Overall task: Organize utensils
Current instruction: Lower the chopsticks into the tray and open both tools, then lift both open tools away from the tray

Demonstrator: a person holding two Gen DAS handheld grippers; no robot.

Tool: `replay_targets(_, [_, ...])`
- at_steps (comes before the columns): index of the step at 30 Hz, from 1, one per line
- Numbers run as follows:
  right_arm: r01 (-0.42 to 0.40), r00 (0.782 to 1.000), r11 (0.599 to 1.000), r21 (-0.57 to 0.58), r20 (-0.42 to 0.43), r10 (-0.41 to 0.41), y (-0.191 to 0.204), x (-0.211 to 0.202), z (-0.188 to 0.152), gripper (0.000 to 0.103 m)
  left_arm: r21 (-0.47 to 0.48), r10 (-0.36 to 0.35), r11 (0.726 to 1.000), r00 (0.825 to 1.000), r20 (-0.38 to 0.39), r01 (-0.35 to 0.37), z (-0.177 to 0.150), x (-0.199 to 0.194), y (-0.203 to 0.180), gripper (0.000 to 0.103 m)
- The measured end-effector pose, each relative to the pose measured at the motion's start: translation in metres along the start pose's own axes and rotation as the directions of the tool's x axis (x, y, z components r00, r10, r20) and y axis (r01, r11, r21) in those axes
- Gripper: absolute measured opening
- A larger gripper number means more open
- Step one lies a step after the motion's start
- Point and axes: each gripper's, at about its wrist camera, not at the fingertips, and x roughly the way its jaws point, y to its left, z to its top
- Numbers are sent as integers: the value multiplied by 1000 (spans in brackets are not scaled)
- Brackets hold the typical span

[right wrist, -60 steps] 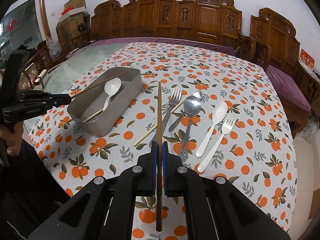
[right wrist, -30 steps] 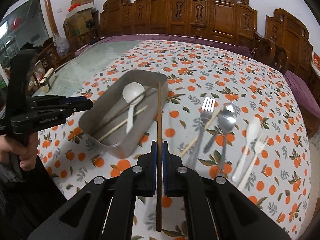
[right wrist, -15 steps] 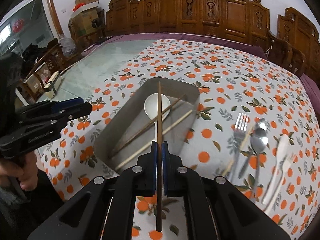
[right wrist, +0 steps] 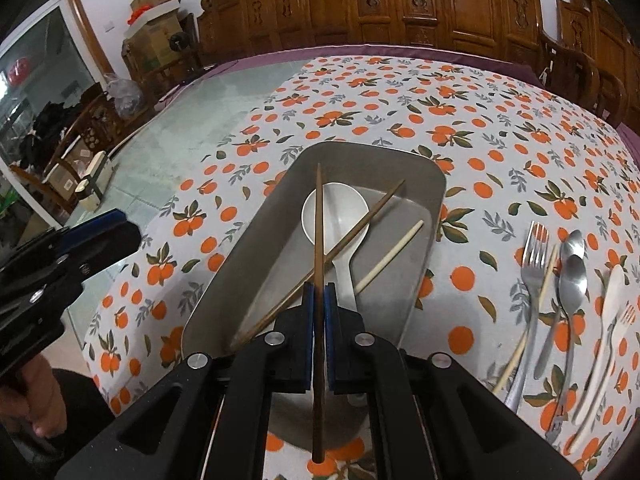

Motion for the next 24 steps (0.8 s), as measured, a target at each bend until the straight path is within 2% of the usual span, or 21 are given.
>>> replay_targets(6, [6,1000,1000,29,-18,-5,-2,14,3,6,-2,-2,1000,1000,0,2,0,0,1,29])
replay_targets(14, [-21,1000,1000,8,-21,21,4,16,-1,8,3,-3,1000,1000,6,3,0,-3,-1,29])
replay_targets(18, [-23,1000,1000,-2,9,23,2,4,-2,8,2,-5,1000,1000,8,5,0,-3,-2,29])
replay_targets(24, [28,998,999,-45,66,-25,-8,-31,-12,8,19,-4,1000,1000,20,4,-2,-7,-9,29])
